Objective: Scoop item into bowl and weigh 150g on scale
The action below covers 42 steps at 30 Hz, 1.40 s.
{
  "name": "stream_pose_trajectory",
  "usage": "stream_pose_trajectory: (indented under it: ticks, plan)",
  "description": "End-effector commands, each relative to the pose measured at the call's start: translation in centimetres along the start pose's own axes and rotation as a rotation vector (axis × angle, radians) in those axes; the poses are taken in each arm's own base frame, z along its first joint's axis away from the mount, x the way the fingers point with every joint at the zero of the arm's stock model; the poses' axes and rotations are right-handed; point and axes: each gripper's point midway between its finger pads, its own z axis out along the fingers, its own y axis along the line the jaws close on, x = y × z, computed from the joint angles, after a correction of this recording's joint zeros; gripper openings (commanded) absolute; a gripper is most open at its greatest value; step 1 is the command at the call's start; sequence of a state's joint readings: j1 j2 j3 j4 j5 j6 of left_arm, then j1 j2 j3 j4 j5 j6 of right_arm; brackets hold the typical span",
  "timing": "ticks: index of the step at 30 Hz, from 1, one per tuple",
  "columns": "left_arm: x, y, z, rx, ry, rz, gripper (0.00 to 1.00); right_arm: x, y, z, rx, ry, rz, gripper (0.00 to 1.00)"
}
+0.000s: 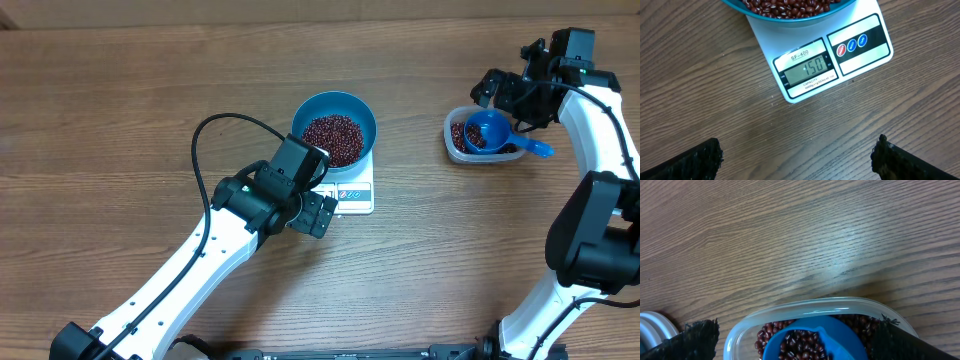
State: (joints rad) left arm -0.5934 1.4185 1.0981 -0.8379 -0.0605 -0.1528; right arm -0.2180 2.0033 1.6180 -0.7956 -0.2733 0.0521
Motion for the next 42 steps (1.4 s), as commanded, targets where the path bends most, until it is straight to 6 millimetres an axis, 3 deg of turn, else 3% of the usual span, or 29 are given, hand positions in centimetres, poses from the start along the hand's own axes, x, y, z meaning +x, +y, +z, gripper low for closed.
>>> stream_pose_trajectory:
  ticks: [1, 11, 15, 22, 26, 37, 40, 42]
  plan:
    - [-0.1, 0.1, -0.3, 0.005, -0.012, 0.012, 1.00, -1.1, 0.2, -0.6, 0.004, -0.030, -0.008, 1.00]
    - [-0.1, 0.1, -0.3, 0.005, -0.012, 0.012, 0.99, -1.0, 0.2, -0.4, 0.004, -0.026, -0.009, 1.00]
    - [-0.1, 0.1, -0.3, 0.005, -0.012, 0.012, 1.00, -1.4, 1.8, -1.6, -0.009, -0.053, -0.038, 1.00]
    - [-0.1, 0.1, -0.3, 0.005, -0.012, 0.012, 1.00, -2.3, 9.8, -8.5, -0.093, -0.197, -0.186, 1.00]
    - [-0.1, 0.1, -0.3, 0.005, -0.012, 0.012, 0.99, -2.1, 14.1, -14.1, -0.153, -0.306, -0.267, 1.00]
    - [-0.1, 0.1, -0.3, 0.005, -0.012, 0.012, 1.00, -1.7, 16.5, -23.0, -0.202, -0.488, -0.322, 1.00]
    - [-0.1, 0.1, -0.3, 0.005, -0.012, 0.012, 1.00, -1.4, 16.8, -25.0, -0.210, -0.531, -0.333, 1.00]
    - [-0.1, 0.1, -0.3, 0.005, -0.012, 0.012, 0.99, -1.6, 16.0, -26.3, -0.154, -0.575, -0.322, 1.00]
